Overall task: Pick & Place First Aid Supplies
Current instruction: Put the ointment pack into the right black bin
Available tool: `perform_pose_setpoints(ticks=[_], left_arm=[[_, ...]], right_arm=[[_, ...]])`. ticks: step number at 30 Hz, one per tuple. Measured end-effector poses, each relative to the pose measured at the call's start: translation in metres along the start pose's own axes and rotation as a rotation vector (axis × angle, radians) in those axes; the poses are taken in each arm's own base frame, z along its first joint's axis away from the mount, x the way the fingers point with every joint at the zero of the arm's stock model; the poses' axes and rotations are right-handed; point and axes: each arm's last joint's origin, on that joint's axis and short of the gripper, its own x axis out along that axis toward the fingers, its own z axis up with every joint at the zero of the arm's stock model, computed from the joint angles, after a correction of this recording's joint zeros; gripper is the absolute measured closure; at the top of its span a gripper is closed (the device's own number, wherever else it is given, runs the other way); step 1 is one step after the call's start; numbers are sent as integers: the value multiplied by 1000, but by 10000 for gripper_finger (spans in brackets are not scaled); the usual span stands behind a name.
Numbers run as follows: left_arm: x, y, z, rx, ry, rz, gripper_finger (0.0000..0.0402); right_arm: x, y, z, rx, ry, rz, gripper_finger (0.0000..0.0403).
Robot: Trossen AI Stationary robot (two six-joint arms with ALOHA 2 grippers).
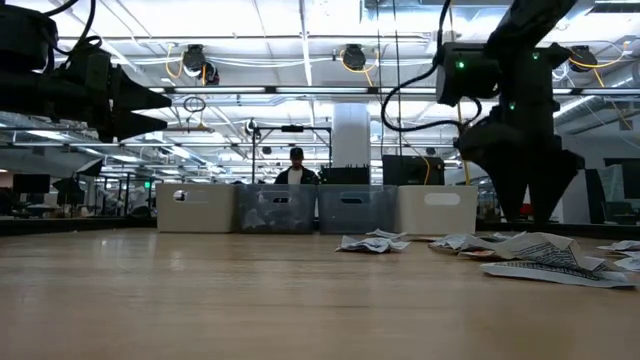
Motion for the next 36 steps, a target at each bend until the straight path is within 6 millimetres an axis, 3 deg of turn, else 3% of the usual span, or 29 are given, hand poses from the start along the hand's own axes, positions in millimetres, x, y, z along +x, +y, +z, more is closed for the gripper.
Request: perform_pose_setpoints(ticks=[5,9,20,23,29,36], left_arm=[[0,0,0,0,0,0,9],[0,0,0,0,0,0,9],[0,0,0,0,0,0,9],[0,0,0,0,0,0,9],[0,0,0,0,0,0,9],[0,0,0,0,0,0,9]], right_arm=[[18,-2,1,-7,14,-28,131],[25,-4,1,14,7,-20,172],[25,-5,0,82,17,-14,366],[22,-5,-2,82,42,21,396],[-6,-1,-2,77,41,83,391],[-54,1,0,45,52,86,397]])
